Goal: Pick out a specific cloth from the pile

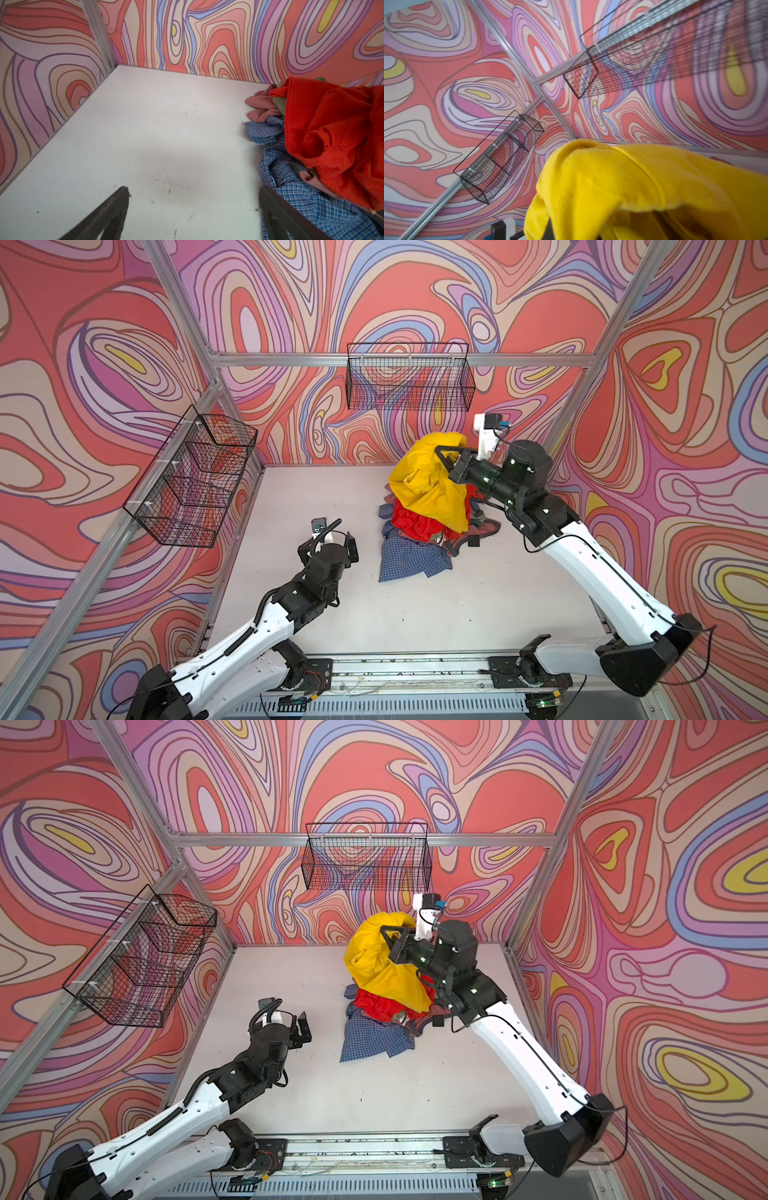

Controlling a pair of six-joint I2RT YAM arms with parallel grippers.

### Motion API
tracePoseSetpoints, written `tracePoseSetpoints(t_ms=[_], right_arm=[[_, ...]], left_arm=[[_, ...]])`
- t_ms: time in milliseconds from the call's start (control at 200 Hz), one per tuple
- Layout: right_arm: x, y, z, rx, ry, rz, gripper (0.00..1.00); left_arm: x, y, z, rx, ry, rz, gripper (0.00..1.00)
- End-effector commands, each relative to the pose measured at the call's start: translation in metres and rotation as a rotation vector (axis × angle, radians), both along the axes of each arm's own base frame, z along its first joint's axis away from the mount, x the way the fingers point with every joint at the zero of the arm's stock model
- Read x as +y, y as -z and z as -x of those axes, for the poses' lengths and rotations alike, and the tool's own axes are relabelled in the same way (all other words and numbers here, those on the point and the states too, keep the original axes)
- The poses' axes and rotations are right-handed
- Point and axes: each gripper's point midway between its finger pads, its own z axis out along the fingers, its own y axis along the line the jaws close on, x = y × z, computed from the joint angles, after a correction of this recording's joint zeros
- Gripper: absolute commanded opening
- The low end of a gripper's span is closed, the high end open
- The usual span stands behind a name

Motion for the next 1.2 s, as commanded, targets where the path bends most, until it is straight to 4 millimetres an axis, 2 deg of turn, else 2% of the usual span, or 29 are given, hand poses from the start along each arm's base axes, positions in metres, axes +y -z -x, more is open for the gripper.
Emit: tracePoseSetpoints(t_ms=[0,170,251,271,291,371,501,611,716,802,892,947,1092,1152,1197], right_arm=[[0.048,-0.05,0.018,-0.156,-0.164,-0.059,0.0],[0.113,-0.066,0.017,-0.176,-0.318,-0.133,0.0],[0.136,-0.053,0.006,-0.147,-0.344,-0.147,0.0],[0.138,-0.055,0.007,-0.15,-0.348,-0.157,0.0],[0.15,-0.036,-0.003,-0.118,-0.351,-0.146,0.0],[0.177,0.004,-0.019,-0.046,-0.367,-0.124,0.0],[0.225,0.094,-0.035,0.101,-0.41,-0.088,0.0],[0.269,0.181,-0.031,0.227,-0.468,-0.048,0.0],[0.302,0.262,-0.012,0.345,-0.514,0.024,0.0],[0.31,0.316,0.005,0.441,-0.525,0.074,0.0],[0.301,0.354,0.011,0.508,-0.481,0.096,0.0],[0.294,0.369,0.013,0.537,-0.454,0.105,0.0],[0.286,0.395,0.016,0.591,-0.432,0.161,0.0],[0.285,0.399,0.017,0.597,-0.43,0.17,0.0],[0.285,0.396,0.017,0.592,-0.431,0.169,0.06]], left_arm=[[0.026,0.001,0.012,0.011,-0.106,-0.02,1.0],[0.044,-0.011,0.024,-0.022,-0.168,-0.016,1.0],[0.053,-0.011,0.031,-0.016,-0.193,-0.027,1.0],[0.055,-0.011,0.033,-0.017,-0.201,-0.026,1.0],[0.058,-0.012,0.034,-0.019,-0.211,-0.025,1.0],[0.067,-0.014,0.041,-0.03,-0.244,-0.016,1.0],[0.08,-0.014,0.051,-0.034,-0.294,-0.004,0.99],[0.089,-0.013,0.058,-0.032,-0.339,-0.005,0.99],[0.1,-0.016,0.065,-0.029,-0.385,-0.018,0.99],[0.105,-0.02,0.069,-0.031,-0.4,-0.036,0.99],[0.107,-0.022,0.071,-0.035,-0.4,-0.053,1.0],[0.105,-0.022,0.069,-0.036,-0.389,-0.059,1.0],[0.096,-0.018,0.061,-0.04,-0.362,-0.053,1.0],[0.092,-0.017,0.057,-0.04,-0.349,-0.047,1.0],[0.09,-0.016,0.055,-0.032,-0.343,-0.045,1.0]])
